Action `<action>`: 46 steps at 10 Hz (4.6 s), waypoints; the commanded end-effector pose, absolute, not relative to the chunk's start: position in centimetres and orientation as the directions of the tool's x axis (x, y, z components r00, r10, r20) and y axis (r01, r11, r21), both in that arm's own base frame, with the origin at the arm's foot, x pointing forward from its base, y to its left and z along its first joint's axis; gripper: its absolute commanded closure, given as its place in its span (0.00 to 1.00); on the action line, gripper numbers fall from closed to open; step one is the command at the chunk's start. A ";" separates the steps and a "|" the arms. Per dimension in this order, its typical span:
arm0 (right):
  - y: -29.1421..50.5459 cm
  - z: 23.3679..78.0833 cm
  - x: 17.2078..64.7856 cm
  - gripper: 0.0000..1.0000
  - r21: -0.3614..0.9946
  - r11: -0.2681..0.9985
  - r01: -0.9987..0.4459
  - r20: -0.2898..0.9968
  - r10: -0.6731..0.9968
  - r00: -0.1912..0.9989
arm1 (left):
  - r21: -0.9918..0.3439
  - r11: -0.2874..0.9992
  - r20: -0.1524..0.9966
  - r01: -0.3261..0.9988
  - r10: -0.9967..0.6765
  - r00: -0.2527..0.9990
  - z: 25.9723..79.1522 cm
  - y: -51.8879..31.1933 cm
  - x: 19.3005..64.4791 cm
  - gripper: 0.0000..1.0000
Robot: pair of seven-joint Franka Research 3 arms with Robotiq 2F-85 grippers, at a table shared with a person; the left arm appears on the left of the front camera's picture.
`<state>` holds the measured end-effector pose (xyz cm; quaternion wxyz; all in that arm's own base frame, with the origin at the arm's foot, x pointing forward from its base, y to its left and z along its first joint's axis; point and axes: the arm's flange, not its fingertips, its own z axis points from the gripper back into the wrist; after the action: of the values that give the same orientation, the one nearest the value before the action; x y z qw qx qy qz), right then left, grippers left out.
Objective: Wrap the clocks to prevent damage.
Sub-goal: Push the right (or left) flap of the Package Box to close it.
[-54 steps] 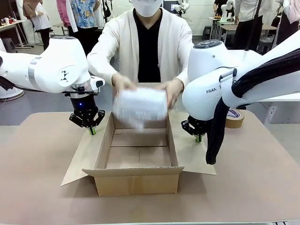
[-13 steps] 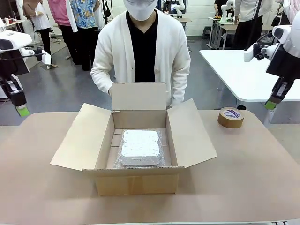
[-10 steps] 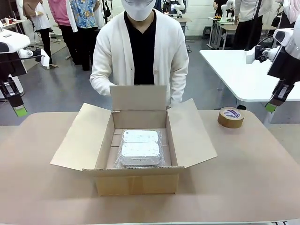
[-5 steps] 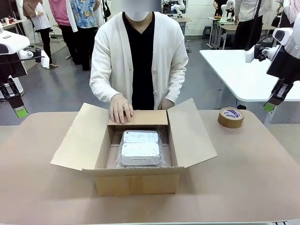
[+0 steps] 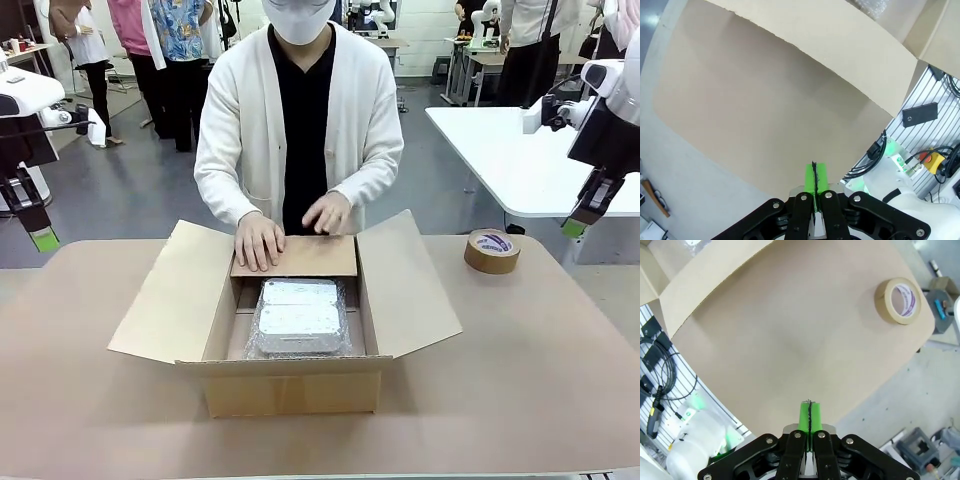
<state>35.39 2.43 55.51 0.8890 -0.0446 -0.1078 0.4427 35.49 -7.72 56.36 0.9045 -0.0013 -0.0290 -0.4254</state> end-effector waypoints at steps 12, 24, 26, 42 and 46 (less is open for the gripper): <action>2.3 55.3 35.3 0.99 -0.180 0.603 -0.777 0.140 0.798 0.587 | 0.025 0.652 0.045 0.758 -0.758 0.651 56.6 -7.7 35.6 1.00; 2.3 55.3 35.3 0.99 -0.180 0.603 -0.777 0.140 0.798 0.587 | 0.025 0.652 0.045 0.758 -0.758 0.651 56.6 -7.7 35.6 1.00; 2.4 55.5 35.4 0.99 -0.175 0.604 -0.778 0.152 0.797 0.585 | 0.025 0.652 0.045 0.758 -0.758 0.651 56.6 -7.7 35.6 1.00; 8.2 40.3 38.9 0.99 -0.035 0.104 -0.994 0.439 0.895 0.078 | 0.025 0.652 0.045 0.758 -0.758 0.651 56.6 -7.7 35.6 1.00; 10.5 38.6 39.1 0.99 -0.041 -0.045 -0.998 0.590 0.805 -0.060 | 0.025 0.652 0.045 0.758 -0.758 0.651 56.6 -7.7 35.6 1.00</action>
<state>38.39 10.55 39.86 0.6773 0.1823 -0.2126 0.6803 35.54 -7.70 56.43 0.9047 -0.0015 -0.0292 -0.4250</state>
